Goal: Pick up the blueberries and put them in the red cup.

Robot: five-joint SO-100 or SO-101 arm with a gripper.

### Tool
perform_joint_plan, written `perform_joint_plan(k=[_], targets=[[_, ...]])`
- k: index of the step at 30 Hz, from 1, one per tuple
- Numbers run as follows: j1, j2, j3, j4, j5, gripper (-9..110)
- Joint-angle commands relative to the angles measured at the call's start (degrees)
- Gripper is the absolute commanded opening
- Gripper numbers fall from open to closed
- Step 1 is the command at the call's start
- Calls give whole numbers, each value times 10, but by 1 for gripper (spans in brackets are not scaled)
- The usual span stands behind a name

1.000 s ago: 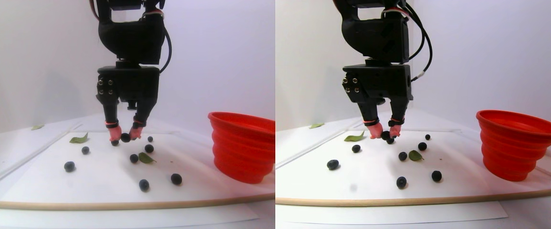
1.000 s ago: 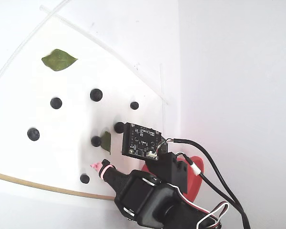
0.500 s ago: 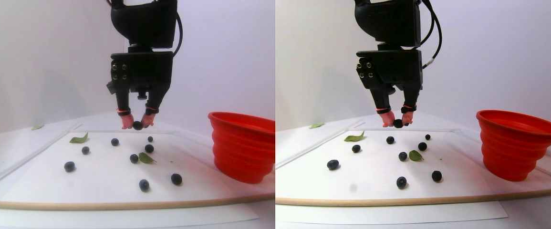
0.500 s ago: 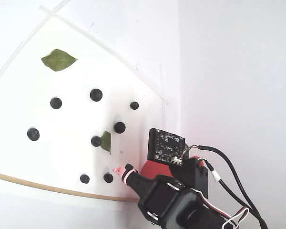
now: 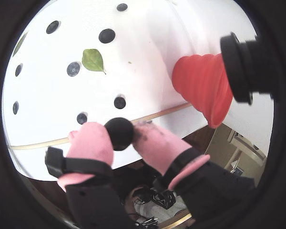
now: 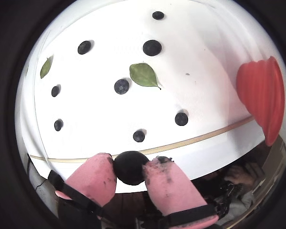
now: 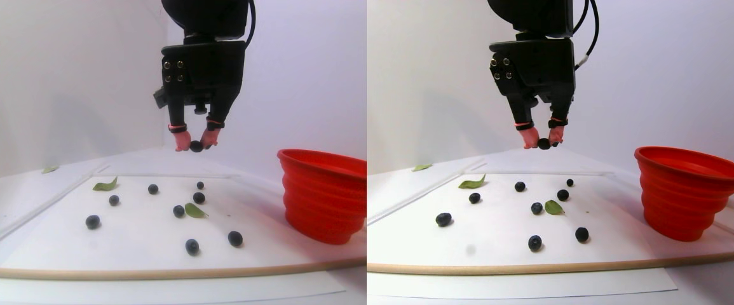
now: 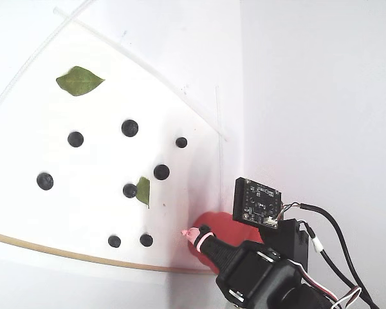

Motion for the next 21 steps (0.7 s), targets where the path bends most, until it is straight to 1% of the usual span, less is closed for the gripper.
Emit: perform_joint_plan(k=[1,21], targets=[[23,66,-5,4,-8,10],[117,97,-36,34,-41,10]])
